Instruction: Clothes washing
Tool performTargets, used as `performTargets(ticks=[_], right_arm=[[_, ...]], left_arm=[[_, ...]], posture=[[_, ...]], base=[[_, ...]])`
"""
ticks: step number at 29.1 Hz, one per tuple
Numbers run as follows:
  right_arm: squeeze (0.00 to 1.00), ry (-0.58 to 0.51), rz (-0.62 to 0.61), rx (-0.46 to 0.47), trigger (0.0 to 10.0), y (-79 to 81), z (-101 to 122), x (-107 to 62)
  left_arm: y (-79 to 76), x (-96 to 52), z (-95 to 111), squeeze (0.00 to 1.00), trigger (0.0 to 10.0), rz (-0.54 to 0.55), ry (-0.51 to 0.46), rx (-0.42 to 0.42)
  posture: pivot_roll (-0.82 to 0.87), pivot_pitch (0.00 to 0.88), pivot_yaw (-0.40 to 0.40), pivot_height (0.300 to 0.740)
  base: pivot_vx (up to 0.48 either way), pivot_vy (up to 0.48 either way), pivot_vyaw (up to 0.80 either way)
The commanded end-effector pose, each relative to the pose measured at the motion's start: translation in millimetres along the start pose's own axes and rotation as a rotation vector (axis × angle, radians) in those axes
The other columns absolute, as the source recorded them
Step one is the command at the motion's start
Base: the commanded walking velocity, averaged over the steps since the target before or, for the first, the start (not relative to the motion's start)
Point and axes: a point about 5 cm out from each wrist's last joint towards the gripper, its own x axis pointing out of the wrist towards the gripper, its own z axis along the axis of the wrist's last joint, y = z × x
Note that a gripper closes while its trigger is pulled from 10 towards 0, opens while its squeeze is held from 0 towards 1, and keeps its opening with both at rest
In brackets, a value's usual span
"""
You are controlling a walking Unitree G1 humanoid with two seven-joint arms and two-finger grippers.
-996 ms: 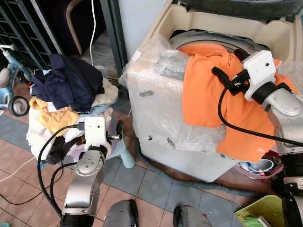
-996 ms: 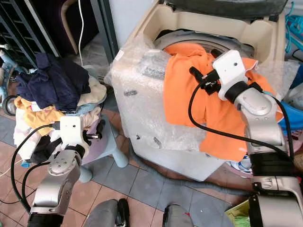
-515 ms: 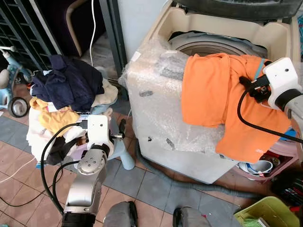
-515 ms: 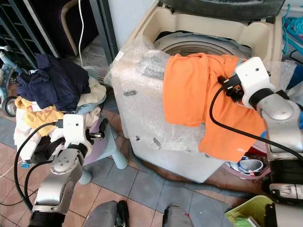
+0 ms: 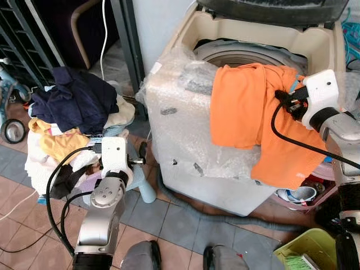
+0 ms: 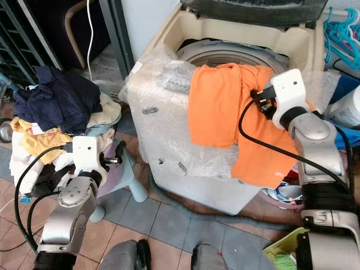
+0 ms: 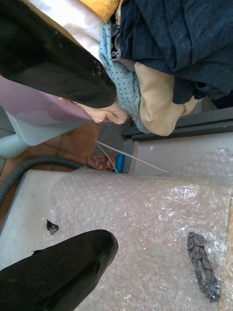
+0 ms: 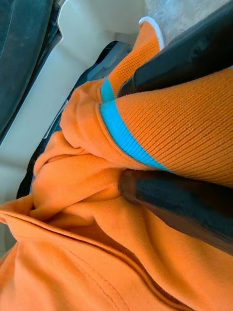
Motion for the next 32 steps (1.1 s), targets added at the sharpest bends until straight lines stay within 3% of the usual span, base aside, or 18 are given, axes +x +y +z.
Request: performTargets(ticks=[1,6,12,17,18,19,22,23,24,25,26,27,29,32], right_arm=[[0.00,0.046,0.004,-0.004,0.0,4.0,-3.1,8.3],[0.00,0.022,0.023,0.001,0.0,7.8,11.7,21.1],[0.00,-0.082,0.040,-0.048,0.0,14.2,61.0,49.5],[0.00,-0.160,-0.001,-0.071,0.0,13.4,91.5,59.8],[0.00,-0.315,-0.106,-0.033,0.0,6.2,131.7,61.9],[0.00,-0.425,-0.188,0.018,0.0,-1.4,157.6,58.8],[0.00,-0.525,-0.254,0.003,0.0,-6.1,182.3,53.6],[0.00,-0.536,-0.247,-0.039,2.4,-3.8,188.2,53.5],[0.00,-0.536,-0.247,-0.039,2.4,-3.8,188.2,53.5],[0.00,-0.490,-0.100,-0.176,10.0,17.2,187.2,61.1],[0.02,-0.444,-0.054,-0.246,10.0,24.7,181.1,64.7],[1.00,-0.297,0.014,-0.382,10.0,33.4,155.0,71.7],[1.00,-0.147,0.127,-0.372,10.0,35.8,115.2,73.3],[1.00,-0.108,0.144,-0.477,10.0,31.8,91.0,69.6]], left_arm=[[0.1,1.7,-0.6,0.00,10.0,0.010,0.005,0.007],[1.5,3.1,4.6,0.00,10.0,0.024,-0.011,0.014],[9.2,0.5,8.7,0.00,10.0,0.083,-0.022,0.009],[8.6,-2.0,3.7,0.00,10.0,0.090,-0.011,0.008],[6.3,-2.6,2.4,0.00,10.0,0.083,-0.007,0.009],[4.8,-2.0,3.0,0.00,10.0,0.077,-0.009,0.011],[3.6,-0.7,5.4,0.00,10.0,0.075,-0.017,0.014],[3.8,-0.5,6.3,0.00,10.0,0.075,-0.020,0.014],[3.8,-0.5,6.3,0.00,10.0,0.075,-0.020,0.014],[6.2,-1.4,6.5,0.00,10.0,0.084,-0.023,0.014],[7.1,-2.0,5.8,0.00,10.0,0.088,-0.021,0.014],[7.9,-3.1,3.3,0.00,10.0,0.092,-0.013,0.014],[5.7,-3.8,0.7,0.00,10.0,0.087,-0.002,0.012],[2.4,-4.5,0.2,0.00,10.0,0.076,0.000,0.009]], posture=[[-0.05,0.117,0.047,0.740],[-0.05,0.133,0.039,0.740],[-0.02,0.144,0.005,0.740],[-0.02,0.137,0.003,0.740],[-0.01,0.129,0.006,0.740],[-0.01,0.127,0.006,0.740],[0.00,0.121,-0.003,0.740],[0.01,0.119,-0.005,0.740],[0.01,0.119,-0.005,0.740],[0.01,0.117,-0.006,0.740],[0.01,0.117,-0.006,0.740],[0.00,0.119,-0.006,0.740],[-0.01,0.141,-0.002,0.740],[-0.01,0.140,0.000,0.740]], base=[[0.000,0.000,0.00],[0.000,0.000,0.00],[0.000,0.000,0.00],[0.000,0.000,0.00],[0.000,0.000,0.00],[0.000,0.000,0.00],[0.000,0.000,0.00],[0.000,0.000,0.00],[0.000,0.000,0.00],[0.000,0.000,0.00],[0.000,0.000,0.00],[0.000,0.000,0.00],[0.000,0.000,0.00],[0.000,0.000,0.00]])
